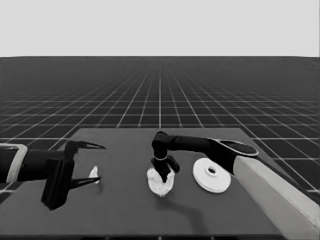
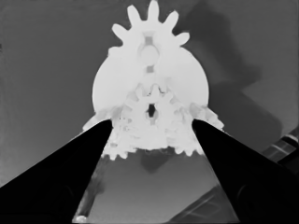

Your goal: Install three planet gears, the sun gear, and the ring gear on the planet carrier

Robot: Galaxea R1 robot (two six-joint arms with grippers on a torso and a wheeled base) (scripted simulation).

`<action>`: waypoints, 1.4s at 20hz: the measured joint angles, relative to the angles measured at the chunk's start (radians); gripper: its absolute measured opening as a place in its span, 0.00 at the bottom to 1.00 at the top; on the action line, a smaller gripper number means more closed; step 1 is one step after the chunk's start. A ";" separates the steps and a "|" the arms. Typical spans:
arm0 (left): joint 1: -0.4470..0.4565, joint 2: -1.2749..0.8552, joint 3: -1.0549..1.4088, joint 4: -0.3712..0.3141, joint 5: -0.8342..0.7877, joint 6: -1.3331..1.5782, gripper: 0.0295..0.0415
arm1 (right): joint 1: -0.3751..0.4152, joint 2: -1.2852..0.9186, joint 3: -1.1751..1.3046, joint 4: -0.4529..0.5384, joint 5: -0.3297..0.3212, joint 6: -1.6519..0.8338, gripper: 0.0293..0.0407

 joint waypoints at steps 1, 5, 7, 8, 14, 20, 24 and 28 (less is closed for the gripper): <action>0.000 0.000 0.000 0.000 0.000 0.000 0.75 | 0.000 0.000 0.000 0.000 0.000 0.002 0.76; 0.000 0.000 0.000 0.000 0.000 0.000 0.75 | 0.000 0.000 0.000 0.000 0.000 0.005 0.81; 0.000 0.000 0.000 0.000 0.000 0.000 0.75 | 0.000 0.000 0.000 0.000 0.000 0.005 0.81; 0.000 0.000 0.000 0.000 0.000 0.000 0.75 | 0.000 0.000 0.000 0.000 0.000 0.005 0.81; 0.000 0.000 0.000 0.000 0.000 0.000 0.75 | 0.132 -0.016 0.071 0.110 -0.039 -0.953 0.81; 0.000 0.000 0.000 0.000 0.000 0.000 0.75 | -0.107 -0.716 0.884 -0.235 0.196 -1.670 0.89; 0.000 0.000 0.000 0.000 0.000 0.000 0.75 | -0.234 -1.260 1.333 -0.400 0.305 -2.001 0.81; 0.000 0.000 0.000 0.000 0.000 0.000 0.75 | -0.247 -1.318 1.387 -0.420 0.318 -2.040 0.81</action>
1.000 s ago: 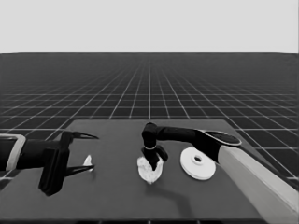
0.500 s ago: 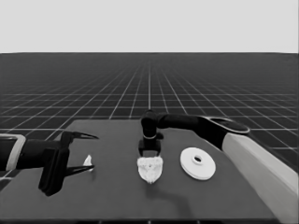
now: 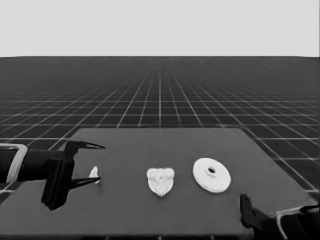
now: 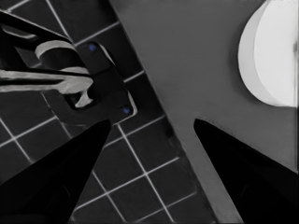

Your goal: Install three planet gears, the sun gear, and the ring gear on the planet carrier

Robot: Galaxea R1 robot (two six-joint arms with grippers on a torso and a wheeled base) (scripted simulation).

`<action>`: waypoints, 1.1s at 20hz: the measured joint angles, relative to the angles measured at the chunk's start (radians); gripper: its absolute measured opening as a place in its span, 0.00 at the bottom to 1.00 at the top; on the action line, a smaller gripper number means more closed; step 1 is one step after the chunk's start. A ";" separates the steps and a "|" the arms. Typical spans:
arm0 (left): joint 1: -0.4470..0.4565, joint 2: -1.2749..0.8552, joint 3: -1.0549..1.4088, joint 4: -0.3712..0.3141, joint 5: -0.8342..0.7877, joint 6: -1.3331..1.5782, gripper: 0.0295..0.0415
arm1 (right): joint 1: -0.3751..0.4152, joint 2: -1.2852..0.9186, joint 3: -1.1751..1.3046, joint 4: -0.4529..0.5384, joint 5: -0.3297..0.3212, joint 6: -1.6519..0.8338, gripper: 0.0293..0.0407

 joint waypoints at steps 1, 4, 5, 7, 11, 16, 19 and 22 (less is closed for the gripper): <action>0.000 0.000 0.000 0.000 0.000 0.000 0.75 | 0.312 0.210 -0.244 0.398 -0.175 0.371 0.91; 0.000 0.000 0.000 0.000 0.000 0.000 0.75 | 0.431 0.540 -0.876 0.575 -0.287 0.584 0.82; 0.000 0.000 0.000 0.000 0.000 0.000 0.75 | 0.431 0.583 -0.968 0.586 -0.300 0.590 0.81; 0.000 0.000 0.000 0.000 0.000 0.000 0.75 | 0.429 0.628 -1.064 0.596 -0.313 0.591 0.81; 0.000 0.000 0.000 0.000 0.000 0.000 0.75 | 0.354 0.664 -1.140 0.536 -0.269 0.579 0.81; 0.000 0.000 0.000 0.000 0.000 0.000 0.75 | 0.242 0.703 -1.225 0.462 -0.195 0.550 0.81; 0.000 0.000 0.000 0.000 0.000 0.000 0.75 | 0.236 0.706 -1.232 0.459 -0.191 0.548 0.81; 0.000 0.000 0.000 0.000 0.000 0.000 0.75 | 0.236 0.706 -1.233 0.458 -0.190 0.547 0.49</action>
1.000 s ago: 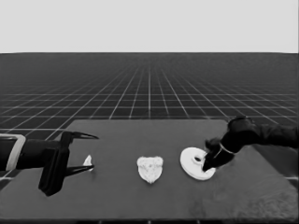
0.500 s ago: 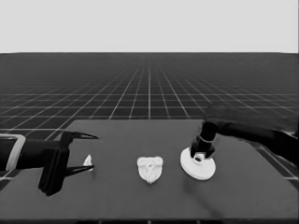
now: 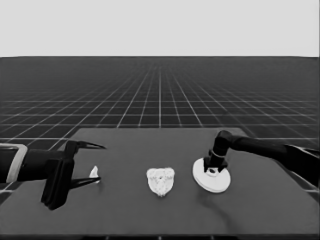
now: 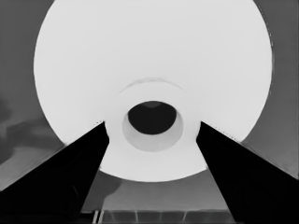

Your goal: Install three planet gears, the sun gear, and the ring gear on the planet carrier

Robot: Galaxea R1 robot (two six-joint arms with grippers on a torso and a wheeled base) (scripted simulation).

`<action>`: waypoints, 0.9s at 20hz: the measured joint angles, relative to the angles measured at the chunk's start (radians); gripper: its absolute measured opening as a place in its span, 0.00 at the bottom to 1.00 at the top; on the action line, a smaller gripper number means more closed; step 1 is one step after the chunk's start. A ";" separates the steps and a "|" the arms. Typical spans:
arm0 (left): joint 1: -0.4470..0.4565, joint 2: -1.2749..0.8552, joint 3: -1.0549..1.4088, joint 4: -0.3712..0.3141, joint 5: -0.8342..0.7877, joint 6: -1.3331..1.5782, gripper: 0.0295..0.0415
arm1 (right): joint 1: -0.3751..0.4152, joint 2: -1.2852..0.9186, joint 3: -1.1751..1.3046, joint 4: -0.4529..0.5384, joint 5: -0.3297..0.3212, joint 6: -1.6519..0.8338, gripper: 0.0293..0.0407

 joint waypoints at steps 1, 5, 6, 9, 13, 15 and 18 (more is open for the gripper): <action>0.000 0.000 0.000 0.000 0.000 0.000 0.75 | 0.000 0.000 0.000 0.000 0.000 0.000 0.49; 0.000 0.000 0.000 0.000 0.000 0.000 0.75 | 0.000 0.000 0.000 0.000 0.000 0.000 0.49; 0.000 0.000 0.000 0.000 0.000 0.000 0.75 | 0.000 0.000 0.000 0.000 0.000 0.000 0.49; 0.000 0.000 0.000 0.000 0.000 0.000 0.75 | 0.061 -0.031 0.070 0.050 -0.057 0.027 0.49; 0.000 0.000 0.000 0.000 0.000 0.000 0.75 | 0.178 -0.051 0.112 0.130 -0.122 0.042 0.49; 0.000 0.000 0.000 0.000 0.000 0.000 0.75 | 0.187 -0.051 0.112 0.138 -0.128 0.042 0.49; 0.000 0.000 0.000 0.000 0.000 0.000 0.75 | 0.190 -0.051 0.112 0.141 -0.130 0.042 0.49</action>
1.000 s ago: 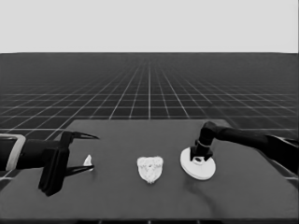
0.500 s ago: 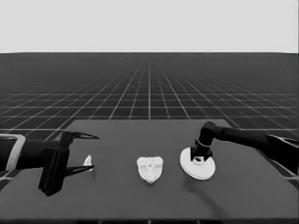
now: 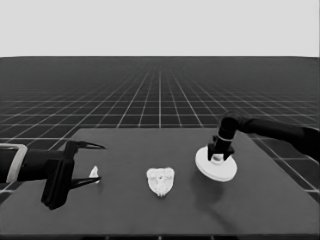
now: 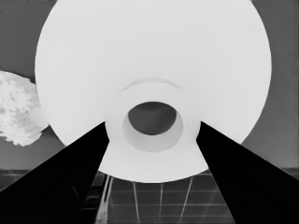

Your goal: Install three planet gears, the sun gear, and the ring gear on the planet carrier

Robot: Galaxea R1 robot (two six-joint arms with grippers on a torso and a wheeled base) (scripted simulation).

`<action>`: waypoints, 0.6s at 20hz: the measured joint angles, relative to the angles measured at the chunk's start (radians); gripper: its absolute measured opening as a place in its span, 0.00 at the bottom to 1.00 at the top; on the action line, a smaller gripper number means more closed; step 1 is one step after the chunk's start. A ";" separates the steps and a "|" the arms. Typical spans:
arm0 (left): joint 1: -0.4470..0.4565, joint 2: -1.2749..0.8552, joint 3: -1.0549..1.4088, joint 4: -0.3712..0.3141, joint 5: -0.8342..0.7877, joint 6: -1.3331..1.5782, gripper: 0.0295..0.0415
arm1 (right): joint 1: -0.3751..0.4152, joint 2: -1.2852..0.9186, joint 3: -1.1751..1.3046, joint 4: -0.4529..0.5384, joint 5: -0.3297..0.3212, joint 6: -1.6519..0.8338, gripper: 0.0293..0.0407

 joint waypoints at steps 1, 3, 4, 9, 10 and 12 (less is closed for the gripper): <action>0.000 0.000 0.000 0.000 0.000 0.000 0.75 | -0.015 0.102 0.093 -0.035 -0.017 0.290 0.49; 0.000 0.000 0.000 0.000 0.000 0.000 0.75 | -0.035 0.437 0.017 -0.056 -0.036 0.470 0.49; 0.000 0.000 0.000 0.000 0.000 0.000 0.75 | -0.039 0.521 -0.050 -0.059 -0.038 0.474 0.49; 0.000 0.000 0.000 0.000 0.000 0.000 0.75 | -0.044 0.627 -0.170 -0.062 -0.037 0.457 0.49; 0.000 0.000 0.000 0.000 0.000 0.000 0.75 | -0.044 0.630 -0.175 -0.062 -0.037 0.456 0.49; 0.000 0.000 0.000 0.000 0.000 0.000 0.75 | -0.107 0.640 -0.209 -0.123 -0.020 0.435 0.49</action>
